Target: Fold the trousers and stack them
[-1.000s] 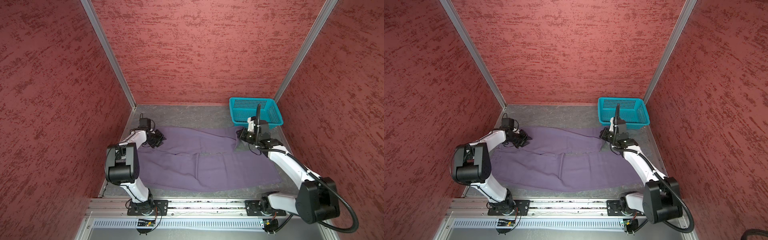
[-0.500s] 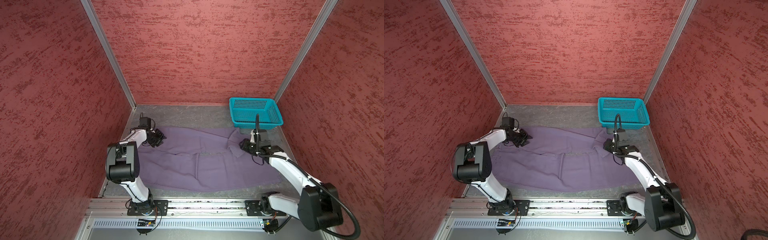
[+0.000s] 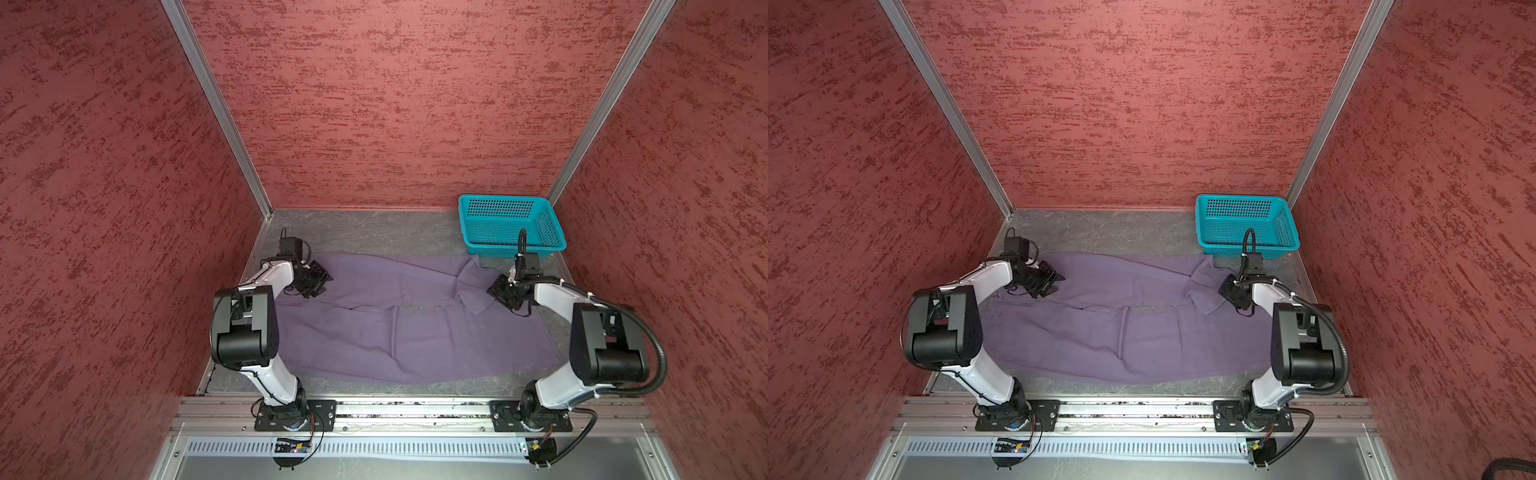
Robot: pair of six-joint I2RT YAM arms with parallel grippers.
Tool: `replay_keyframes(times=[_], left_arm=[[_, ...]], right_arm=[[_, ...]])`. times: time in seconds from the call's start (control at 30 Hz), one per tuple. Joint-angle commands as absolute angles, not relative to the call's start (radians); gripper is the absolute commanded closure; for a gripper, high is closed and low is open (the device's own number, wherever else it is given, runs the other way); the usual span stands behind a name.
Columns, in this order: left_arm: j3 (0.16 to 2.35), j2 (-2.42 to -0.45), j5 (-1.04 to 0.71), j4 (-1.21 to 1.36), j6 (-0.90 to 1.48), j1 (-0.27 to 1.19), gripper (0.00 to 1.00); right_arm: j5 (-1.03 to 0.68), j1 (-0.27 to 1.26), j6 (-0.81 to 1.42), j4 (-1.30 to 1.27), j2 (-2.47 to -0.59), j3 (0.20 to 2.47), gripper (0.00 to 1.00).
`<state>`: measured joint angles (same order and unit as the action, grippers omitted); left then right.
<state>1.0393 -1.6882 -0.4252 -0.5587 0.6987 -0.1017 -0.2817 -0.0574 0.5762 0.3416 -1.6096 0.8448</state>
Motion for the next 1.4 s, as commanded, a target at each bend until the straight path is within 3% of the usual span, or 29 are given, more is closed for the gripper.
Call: replay_keyframes(times=[0.0, 0.1, 0.23, 0.57, 0.7, 1.37], left_arm=[[1.022, -1.653, -0.414, -0.572, 0.675, -0.112, 0.57], [1.017, -1.647, -0.414, -0.574, 0.676, -0.121, 0.57], [1.017, -1.646, -0.417, -0.576, 0.678, -0.124, 0.57], [0.942, -1.633, -0.415, -0.547, 0.69, -0.112, 0.57], [0.907, -1.632, -0.41, -0.547, 0.68, -0.117, 0.58], [0.878, -1.603, -0.373, -0.607, 0.633, -0.16, 0.59]], right_arm=[[-0.329, -0.068, 0.583, 0.274, -1.643, 0.868, 0.59], [-0.349, -0.071, 0.579, 0.249, -1.674, 0.867, 0.64], [-0.361, -0.085, 0.568, 0.254, -1.679, 0.878, 1.0], [-0.212, -0.249, 0.459, 0.496, -1.532, 1.1, 1.0], [-0.182, -0.329, 0.483, 0.471, -1.527, 1.102, 1.0], [-0.08, -0.338, 0.433, 0.351, -1.895, 1.195, 1.0]])
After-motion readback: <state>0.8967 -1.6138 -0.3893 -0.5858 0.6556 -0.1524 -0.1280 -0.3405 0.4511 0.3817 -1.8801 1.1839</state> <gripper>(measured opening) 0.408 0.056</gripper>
